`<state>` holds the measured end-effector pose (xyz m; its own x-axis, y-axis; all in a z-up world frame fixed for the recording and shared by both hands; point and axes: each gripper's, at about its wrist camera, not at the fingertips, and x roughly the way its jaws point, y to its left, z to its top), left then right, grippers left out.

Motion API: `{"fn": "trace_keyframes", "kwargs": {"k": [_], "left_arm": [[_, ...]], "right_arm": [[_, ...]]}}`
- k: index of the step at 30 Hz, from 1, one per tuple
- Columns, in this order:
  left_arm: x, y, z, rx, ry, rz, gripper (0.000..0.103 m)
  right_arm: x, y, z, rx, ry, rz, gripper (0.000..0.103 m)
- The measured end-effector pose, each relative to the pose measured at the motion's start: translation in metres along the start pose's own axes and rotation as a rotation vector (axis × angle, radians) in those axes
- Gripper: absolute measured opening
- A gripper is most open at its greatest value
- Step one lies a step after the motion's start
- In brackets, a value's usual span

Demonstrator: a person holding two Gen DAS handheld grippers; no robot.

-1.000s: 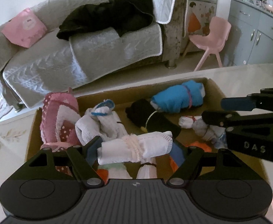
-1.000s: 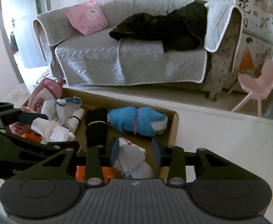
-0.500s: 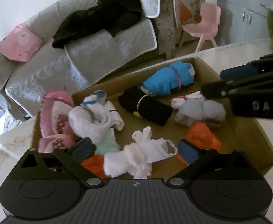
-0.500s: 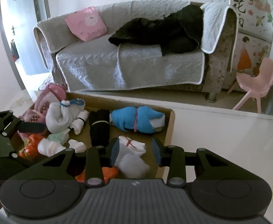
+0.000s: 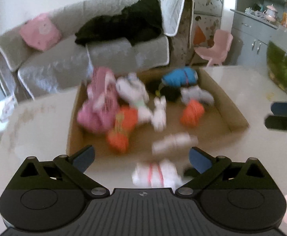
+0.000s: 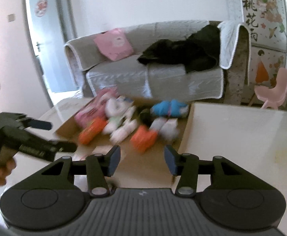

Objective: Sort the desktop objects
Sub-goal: 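Move both grippers back to the pile toward the red-tied striped black sock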

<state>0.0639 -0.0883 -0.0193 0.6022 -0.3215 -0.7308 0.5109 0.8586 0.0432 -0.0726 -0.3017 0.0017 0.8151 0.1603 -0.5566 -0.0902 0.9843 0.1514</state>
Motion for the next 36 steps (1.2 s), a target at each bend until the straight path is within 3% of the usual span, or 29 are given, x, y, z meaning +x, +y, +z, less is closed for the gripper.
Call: {"fn": "trace_keyframes", "kwargs": {"k": [4, 8, 11, 15, 21, 25, 29, 36], "left_arm": [[-0.012, -0.004, -0.036, -0.051, 0.042, -0.034, 0.103], [-0.036, -0.012, -0.065, -0.090, 0.027, -0.093, 0.103], [-0.049, -0.028, -0.085, -0.064, 0.013, -0.111, 0.103], [-0.052, -0.054, -0.103, 0.011, -0.019, -0.067, 0.103], [-0.049, -0.073, -0.108, 0.020, -0.049, -0.071, 0.103], [-0.058, -0.078, -0.111, 0.043, -0.071, -0.120, 0.103], [-0.046, -0.089, -0.111, 0.073, -0.057, -0.093, 0.103], [-0.024, -0.087, -0.108, 0.021, -0.043, -0.119, 0.103]], "right_arm": [[-0.016, 0.020, -0.037, -0.030, 0.022, 0.018, 0.049], [-0.016, 0.028, -0.066, -0.053, 0.040, 0.019, 0.049], [-0.011, 0.026, -0.079, -0.048, 0.046, 0.033, 0.049], [-0.003, 0.022, -0.093, -0.044, 0.047, 0.048, 0.049], [-0.001, 0.017, -0.100, -0.015, 0.027, 0.079, 0.052], [-0.003, 0.017, -0.103, -0.015, 0.015, 0.099, 0.053], [-0.004, 0.018, -0.105, -0.025, 0.011, 0.101, 0.051], [-0.008, 0.003, -0.105, 0.012, -0.010, 0.073, 0.054]]}}
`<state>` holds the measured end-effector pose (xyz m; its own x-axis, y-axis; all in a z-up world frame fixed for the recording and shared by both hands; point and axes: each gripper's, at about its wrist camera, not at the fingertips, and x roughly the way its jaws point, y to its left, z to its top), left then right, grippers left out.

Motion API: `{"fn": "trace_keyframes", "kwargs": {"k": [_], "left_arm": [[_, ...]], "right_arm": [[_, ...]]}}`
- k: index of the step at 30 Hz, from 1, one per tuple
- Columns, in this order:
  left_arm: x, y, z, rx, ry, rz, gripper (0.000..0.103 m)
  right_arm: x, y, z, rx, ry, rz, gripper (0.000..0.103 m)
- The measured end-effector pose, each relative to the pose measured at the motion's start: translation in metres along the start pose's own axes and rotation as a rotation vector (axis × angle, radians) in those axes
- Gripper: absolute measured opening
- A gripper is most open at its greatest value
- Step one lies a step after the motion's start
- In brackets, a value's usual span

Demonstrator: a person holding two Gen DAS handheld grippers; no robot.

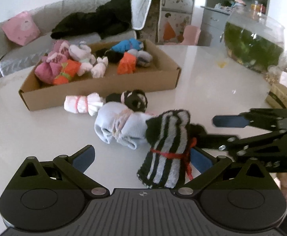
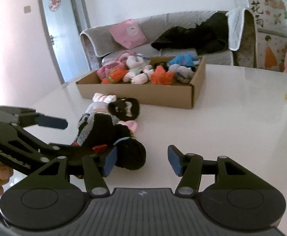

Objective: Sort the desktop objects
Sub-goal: 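Move both grippers back to the pile toward the red-tied striped black sock, then grasp the red-tied striped black sock with the left gripper, then grasp the black sock with blue band with the right gripper while the left holds the striped sock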

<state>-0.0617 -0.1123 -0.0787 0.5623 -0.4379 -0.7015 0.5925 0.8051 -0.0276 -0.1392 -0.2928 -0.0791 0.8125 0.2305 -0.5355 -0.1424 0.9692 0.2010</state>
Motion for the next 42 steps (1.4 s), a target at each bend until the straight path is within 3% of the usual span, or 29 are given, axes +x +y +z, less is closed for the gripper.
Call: {"fn": "trace_keyframes", "kwargs": {"k": [10, 11, 14, 15, 19, 21, 24, 28, 32, 42], "left_arm": [[0.010, -0.010, -0.006, 0.041, -0.020, 0.109, 0.099], [0.009, -0.009, -0.006, 0.041, -0.021, 0.105, 0.093], [0.006, -0.006, -0.009, 0.055, -0.013, 0.112, 0.060], [0.005, -0.004, -0.009, 0.057, -0.012, 0.127, 0.058], [-0.003, 0.008, -0.014, 0.065, -0.012, 0.149, 0.067], [-0.011, 0.011, -0.017, 0.078, -0.030, 0.163, 0.090], [-0.026, 0.016, -0.019, 0.089, -0.058, 0.156, 0.103], [-0.044, 0.018, -0.016, 0.116, -0.092, 0.145, 0.103], [-0.045, 0.015, -0.005, 0.110, -0.108, 0.081, 0.103], [-0.007, 0.018, 0.009, -0.063, -0.044, 0.008, 0.103]], "right_arm": [[-0.009, -0.012, -0.002, 0.042, -0.017, -0.004, 0.055], [-0.008, -0.011, -0.003, 0.037, -0.016, -0.002, 0.055], [-0.006, -0.009, -0.002, 0.025, -0.008, 0.004, 0.055], [-0.004, -0.008, -0.002, 0.023, -0.007, 0.006, 0.055], [-0.002, -0.007, 0.000, 0.023, -0.009, 0.016, 0.056], [0.000, -0.005, 0.001, 0.019, -0.007, 0.019, 0.056], [0.003, -0.001, 0.002, 0.008, -0.002, 0.025, 0.057], [0.009, 0.006, 0.005, -0.014, 0.004, 0.026, 0.057], [0.014, 0.008, 0.007, -0.021, 0.003, 0.031, 0.057], [0.020, 0.014, 0.004, -0.076, 0.022, 0.015, 0.058]]}}
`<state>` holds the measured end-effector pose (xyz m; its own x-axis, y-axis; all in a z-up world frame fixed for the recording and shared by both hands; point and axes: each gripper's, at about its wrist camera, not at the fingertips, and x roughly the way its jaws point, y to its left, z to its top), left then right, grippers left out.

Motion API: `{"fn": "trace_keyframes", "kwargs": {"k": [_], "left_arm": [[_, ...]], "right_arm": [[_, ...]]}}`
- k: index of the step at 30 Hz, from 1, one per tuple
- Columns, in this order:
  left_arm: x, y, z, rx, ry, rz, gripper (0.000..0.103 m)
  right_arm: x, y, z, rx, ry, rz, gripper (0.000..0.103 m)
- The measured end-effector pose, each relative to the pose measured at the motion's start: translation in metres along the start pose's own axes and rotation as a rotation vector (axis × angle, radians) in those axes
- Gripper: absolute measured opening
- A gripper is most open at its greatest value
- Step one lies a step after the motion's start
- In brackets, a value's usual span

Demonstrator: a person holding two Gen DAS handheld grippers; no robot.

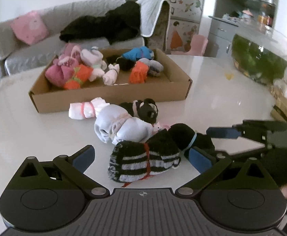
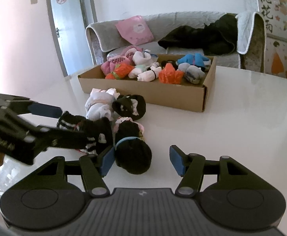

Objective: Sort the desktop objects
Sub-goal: 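Grasp the black sock with blue band with the right gripper while the left holds the striped sock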

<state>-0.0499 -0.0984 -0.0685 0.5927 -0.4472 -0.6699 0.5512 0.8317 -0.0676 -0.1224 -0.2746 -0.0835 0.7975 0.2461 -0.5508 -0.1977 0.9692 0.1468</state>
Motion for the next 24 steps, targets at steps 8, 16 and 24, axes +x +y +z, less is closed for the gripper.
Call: {"fn": "trace_keyframes", "kwargs": {"k": [8, 16, 24], "left_arm": [[0.024, 0.011, 0.002, -0.111, 0.076, 0.018, 0.099], [0.011, 0.030, -0.007, -0.123, 0.079, 0.058, 0.082], [-0.015, 0.041, -0.017, -0.069, 0.055, 0.103, 0.082]], "right_arm": [[-0.002, 0.003, 0.001, -0.003, -0.011, 0.002, 0.058], [0.002, 0.007, 0.004, 0.004, -0.012, -0.001, 0.057], [0.014, 0.012, 0.006, 0.020, 0.020, -0.017, 0.049]]}}
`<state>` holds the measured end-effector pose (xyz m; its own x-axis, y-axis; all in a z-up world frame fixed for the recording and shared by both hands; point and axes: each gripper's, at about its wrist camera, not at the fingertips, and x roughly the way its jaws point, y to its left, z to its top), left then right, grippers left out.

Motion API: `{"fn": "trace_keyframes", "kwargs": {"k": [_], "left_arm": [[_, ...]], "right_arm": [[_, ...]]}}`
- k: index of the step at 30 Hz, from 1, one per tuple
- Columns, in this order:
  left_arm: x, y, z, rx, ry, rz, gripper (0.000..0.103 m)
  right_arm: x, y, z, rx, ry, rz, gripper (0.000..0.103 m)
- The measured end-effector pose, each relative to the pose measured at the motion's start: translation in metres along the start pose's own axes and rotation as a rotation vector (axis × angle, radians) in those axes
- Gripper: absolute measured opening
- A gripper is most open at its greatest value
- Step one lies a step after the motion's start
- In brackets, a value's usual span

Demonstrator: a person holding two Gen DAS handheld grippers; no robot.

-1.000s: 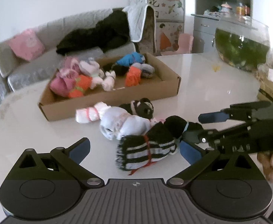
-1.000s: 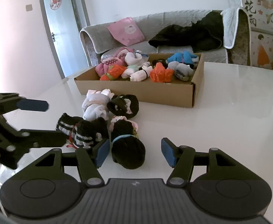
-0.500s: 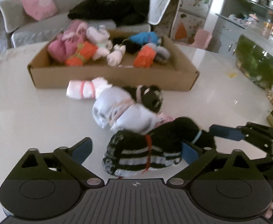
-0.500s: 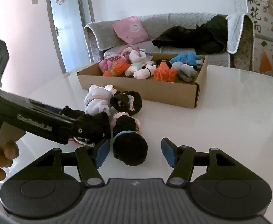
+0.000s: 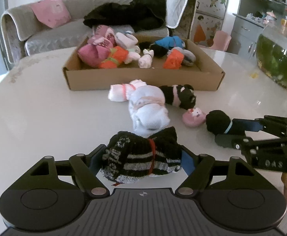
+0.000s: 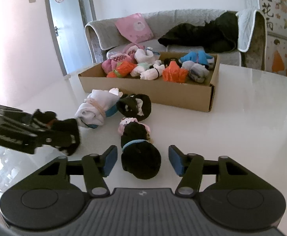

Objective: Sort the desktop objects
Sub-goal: 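Grasp the black sock with blue band with the right gripper while the left holds the striped sock, then carry both black socks into the box and open both grippers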

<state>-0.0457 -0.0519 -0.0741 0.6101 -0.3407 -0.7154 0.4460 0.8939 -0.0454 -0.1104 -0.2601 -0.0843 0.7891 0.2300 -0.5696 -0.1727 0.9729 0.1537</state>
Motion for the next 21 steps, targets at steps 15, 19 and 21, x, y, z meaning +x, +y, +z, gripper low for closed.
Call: {"fn": "trace_keyframes", "kwargs": {"k": [15, 19, 21], "left_arm": [[-0.035, 0.008, -0.011, 0.031, -0.025, 0.017, 0.082], [-0.055, 0.013, -0.008, 0.043, -0.051, 0.030, 0.082], [-0.067, 0.019, -0.005, 0.043, -0.071, 0.041, 0.082]], "right_arm": [[-0.030, -0.012, -0.008, 0.064, -0.040, -0.018, 0.034], [-0.044, -0.020, -0.006, 0.098, -0.073, -0.030, 0.034], [-0.048, -0.023, -0.004, 0.107, -0.079, -0.035, 0.034]]}}
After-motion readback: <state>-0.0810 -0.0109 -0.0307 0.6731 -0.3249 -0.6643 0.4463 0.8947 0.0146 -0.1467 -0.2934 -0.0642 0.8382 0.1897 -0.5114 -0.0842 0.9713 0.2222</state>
